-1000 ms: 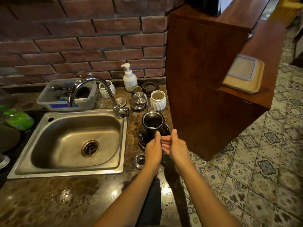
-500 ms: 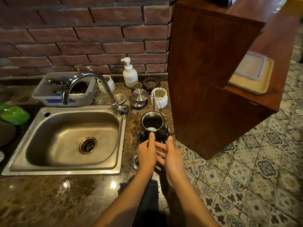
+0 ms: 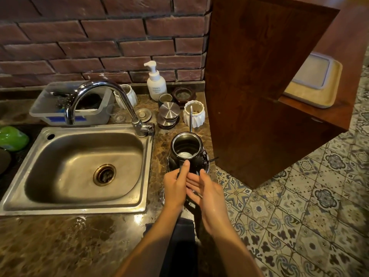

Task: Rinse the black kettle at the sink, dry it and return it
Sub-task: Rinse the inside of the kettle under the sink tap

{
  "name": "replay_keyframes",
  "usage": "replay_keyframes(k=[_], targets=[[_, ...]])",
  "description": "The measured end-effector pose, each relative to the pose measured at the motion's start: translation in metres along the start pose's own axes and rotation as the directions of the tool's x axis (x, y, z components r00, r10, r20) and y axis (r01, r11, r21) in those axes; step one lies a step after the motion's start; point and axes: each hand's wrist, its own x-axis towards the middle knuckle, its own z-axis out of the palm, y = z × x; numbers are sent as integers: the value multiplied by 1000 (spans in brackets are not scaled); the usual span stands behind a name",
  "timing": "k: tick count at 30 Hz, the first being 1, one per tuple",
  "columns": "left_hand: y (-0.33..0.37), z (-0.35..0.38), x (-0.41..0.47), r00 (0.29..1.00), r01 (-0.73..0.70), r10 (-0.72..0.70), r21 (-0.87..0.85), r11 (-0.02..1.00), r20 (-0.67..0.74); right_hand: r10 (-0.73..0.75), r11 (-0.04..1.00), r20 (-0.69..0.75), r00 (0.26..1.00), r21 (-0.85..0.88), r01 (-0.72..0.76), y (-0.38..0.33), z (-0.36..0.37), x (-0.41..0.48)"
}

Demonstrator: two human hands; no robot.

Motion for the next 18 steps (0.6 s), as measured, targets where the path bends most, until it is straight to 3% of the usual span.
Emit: replay_keyframes(k=[9,12,16,18], targets=[[-5,6,0,992,-81,94,142,987,-84,-28,999,-10,1000,-37,28,2,2,-4],[-6,7,-1,987,-105,124,172,980,-101,-85,990,-11,996,-113,83,1,2,-4],[-6,8,-1,978,-145,174,227,963,-114,-242,909,-3,970,-350,226,-1,5,-2],[-6,8,-1,977,-147,179,237,960,-119,-247,900,7,969,-369,232,-2,6,0]])
